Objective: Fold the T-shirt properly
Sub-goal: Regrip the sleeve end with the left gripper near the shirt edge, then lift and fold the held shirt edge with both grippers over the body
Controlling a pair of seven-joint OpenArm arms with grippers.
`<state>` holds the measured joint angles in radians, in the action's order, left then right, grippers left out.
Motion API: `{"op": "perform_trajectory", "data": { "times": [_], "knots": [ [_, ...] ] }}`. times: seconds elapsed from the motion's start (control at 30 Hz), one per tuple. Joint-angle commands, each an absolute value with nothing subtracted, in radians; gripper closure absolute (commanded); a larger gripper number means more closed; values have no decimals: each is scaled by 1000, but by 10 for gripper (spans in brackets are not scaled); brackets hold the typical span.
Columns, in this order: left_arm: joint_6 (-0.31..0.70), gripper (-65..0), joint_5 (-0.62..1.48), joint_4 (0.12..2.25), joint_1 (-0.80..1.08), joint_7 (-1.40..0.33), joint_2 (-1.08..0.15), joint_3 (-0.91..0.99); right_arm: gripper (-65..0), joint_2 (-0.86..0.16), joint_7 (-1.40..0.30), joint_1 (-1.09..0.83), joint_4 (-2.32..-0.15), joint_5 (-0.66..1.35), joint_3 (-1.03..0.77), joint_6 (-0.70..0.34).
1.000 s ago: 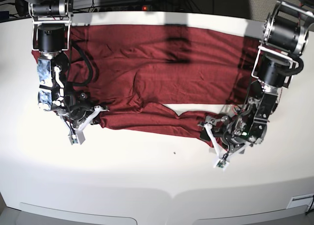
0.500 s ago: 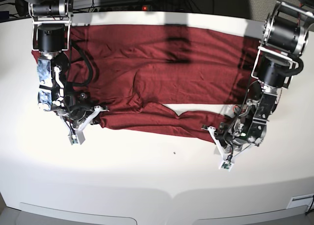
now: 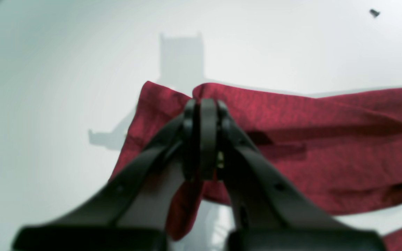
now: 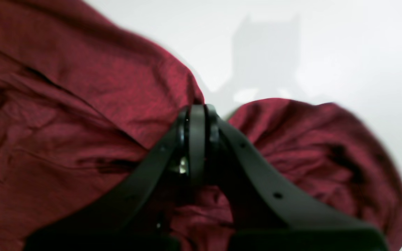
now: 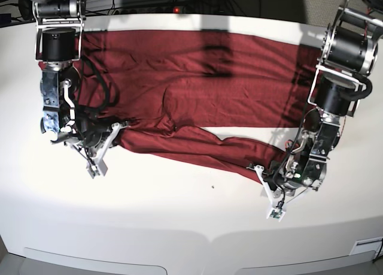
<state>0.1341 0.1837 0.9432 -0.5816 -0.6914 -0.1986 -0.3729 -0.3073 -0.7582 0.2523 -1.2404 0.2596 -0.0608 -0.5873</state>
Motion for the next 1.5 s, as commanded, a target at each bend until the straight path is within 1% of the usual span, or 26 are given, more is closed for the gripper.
{"op": "perform_trajectory", "data": {
  "times": [0.0,0.2,0.3,0.47,0.67,0.87,0.97,1.13,1.27,1.47],
  "knots": [
    [133,0,184,983,-618,-682,-204,-368,0,-316,-738,280,-1275,266,-65,-592],
    [133,0,196,1111,-617,-756,-231,-368,0,-316,-732,280,-1348,266,-66,-592],
    [133,0,241,1171,-617,-795,-255,-368,0,-316,-734,279,-1396,266,-66,-592],
    [133,0,263,1251,-591,-849,-318,-368,0,-316,-787,270,-1480,266,-66,-612],
    [130,0,263,1374,-498,-878,-414,-368,0,-316,-796,207,-1602,265,-75,-629],
    [131,0,282,1564,-437,-967,-505,-368,0,-319,-841,128,-1748,272,-147,-629],
    [131,0,279,1664,-410,-1003,-529,-368,0,-343,-879,81,-1822,330,-199,-629],
    [131,0,277,1759,-326,-1028,-535,-368,0,-381,-926,-6,-1920,388,-271,-640],
    [130,0,225,1831,-255,-1074,-536,-367,0,-382,-938,-80,-1983,432,-335,-659],
    [130,0,187,1942,-131,-1087,-553,-367,0,-382,-968,-198,-2074,458,-399,-675]
  ]
}}
